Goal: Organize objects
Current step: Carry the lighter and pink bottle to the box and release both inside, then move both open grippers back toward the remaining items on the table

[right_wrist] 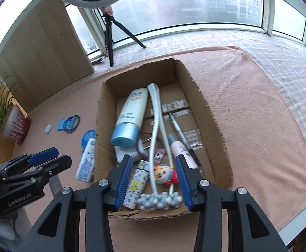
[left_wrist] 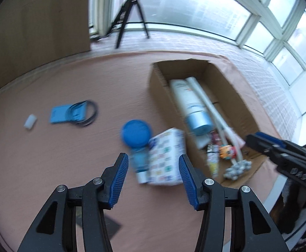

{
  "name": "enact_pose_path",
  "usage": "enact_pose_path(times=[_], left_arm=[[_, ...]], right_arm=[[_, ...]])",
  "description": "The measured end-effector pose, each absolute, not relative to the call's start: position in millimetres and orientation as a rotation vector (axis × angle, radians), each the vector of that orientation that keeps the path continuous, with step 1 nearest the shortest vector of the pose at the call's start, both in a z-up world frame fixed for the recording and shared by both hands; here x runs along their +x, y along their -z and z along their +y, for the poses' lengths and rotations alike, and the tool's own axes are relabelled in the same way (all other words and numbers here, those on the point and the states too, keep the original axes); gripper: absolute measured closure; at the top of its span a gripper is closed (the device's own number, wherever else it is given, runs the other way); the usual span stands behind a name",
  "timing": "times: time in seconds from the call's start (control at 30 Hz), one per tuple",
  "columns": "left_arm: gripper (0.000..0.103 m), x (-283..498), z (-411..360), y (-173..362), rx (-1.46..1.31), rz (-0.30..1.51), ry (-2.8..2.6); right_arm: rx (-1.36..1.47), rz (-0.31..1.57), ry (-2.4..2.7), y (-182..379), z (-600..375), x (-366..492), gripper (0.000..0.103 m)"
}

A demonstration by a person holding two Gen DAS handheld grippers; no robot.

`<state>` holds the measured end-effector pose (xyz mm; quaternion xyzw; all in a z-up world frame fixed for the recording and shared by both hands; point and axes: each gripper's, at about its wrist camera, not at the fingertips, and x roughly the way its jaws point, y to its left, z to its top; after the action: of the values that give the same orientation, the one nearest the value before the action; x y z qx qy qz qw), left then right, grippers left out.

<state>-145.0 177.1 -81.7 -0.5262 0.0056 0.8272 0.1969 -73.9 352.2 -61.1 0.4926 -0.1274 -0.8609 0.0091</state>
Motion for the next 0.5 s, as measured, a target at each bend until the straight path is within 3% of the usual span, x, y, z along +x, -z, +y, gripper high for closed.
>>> enact_pose_path(times=[0.5], left_arm=[[0.049,-141,90,108,-1.589,-0.081,-2.364]], right_arm=[[1.477,-0.367,2.57,47,299,-65,0.064]])
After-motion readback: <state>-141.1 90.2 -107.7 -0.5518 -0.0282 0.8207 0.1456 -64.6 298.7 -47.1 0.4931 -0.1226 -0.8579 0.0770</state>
